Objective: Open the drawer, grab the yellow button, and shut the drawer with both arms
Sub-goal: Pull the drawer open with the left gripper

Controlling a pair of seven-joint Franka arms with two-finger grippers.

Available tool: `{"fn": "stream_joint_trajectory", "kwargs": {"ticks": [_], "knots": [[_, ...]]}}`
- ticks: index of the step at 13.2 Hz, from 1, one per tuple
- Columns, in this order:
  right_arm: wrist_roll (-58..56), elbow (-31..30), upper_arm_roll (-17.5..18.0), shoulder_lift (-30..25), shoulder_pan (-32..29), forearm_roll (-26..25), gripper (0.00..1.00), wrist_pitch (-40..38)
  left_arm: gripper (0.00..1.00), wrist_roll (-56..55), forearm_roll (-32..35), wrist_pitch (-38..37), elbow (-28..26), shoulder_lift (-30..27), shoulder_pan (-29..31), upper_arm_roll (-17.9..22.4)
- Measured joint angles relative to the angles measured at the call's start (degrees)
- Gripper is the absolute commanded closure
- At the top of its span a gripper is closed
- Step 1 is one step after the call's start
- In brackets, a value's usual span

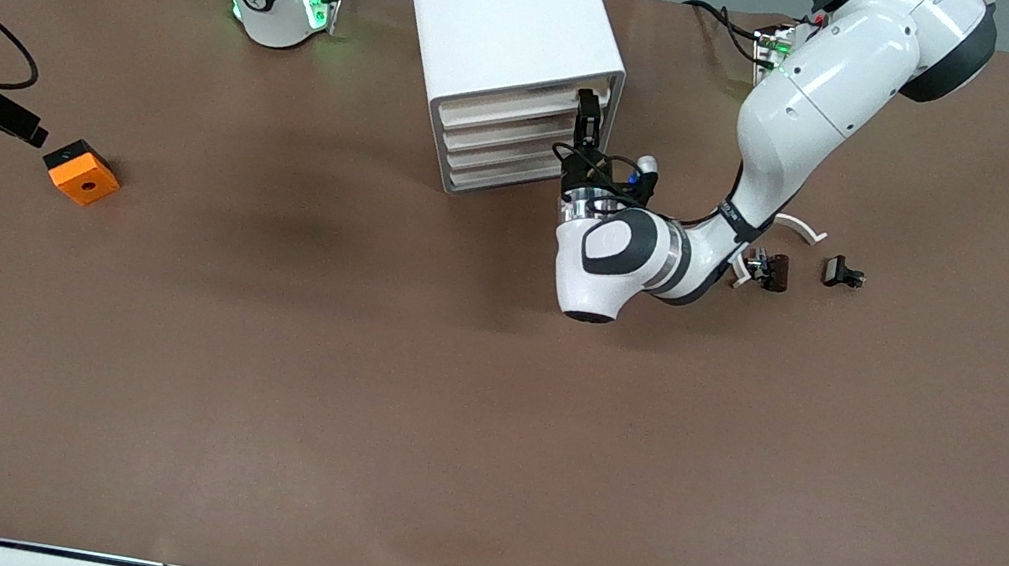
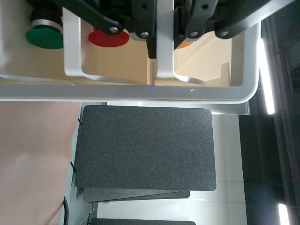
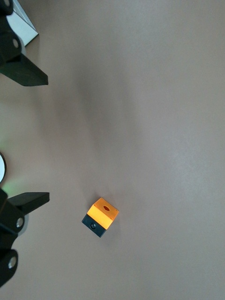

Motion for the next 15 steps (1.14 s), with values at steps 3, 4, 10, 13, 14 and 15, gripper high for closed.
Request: {"fn": "stream_joint_trajectory", "kwargs": {"ticks": [3, 4, 10, 13, 14, 15], "knots": [[4.0, 0.0, 0.1, 0.0, 2.0, 0.0, 0.0, 0.0, 0.96, -0.1, 0.0, -1.1, 1.0, 0.0, 0.6, 1.7], [4.5, 0.0, 0.1, 0.0, 2.3, 0.0, 0.0, 0.0, 0.96, -0.2, 0.0, -1.4, 1.3, 0.0, 0.7, 2.2], [7.5, 0.0, 0.1, 0.0, 3.5, 0.0, 0.0, 0.0, 0.95, -0.4, -0.1, -2.1, 3.3, -0.1, 0.9, 4.5], [10.3, 0.0, 0.2, 0.0, 5.0, 0.0, 0.0, 0.0, 0.95, -0.4, -0.2, -2.3, 3.8, -0.1, 1.1, 5.2], [10.3, 0.0, 0.2, 0.0, 5.1, 0.0, 0.0, 0.0, 0.95, -0.4, -0.2, -2.3, 3.9, -0.1, 1.1, 5.4], [10.4, 0.0, 0.2, 0.0, 5.1, 0.0, 0.0, 0.0, 0.95, -0.4, -0.4, -2.3, 4.1, -0.1, 1.2, 5.9]]}}
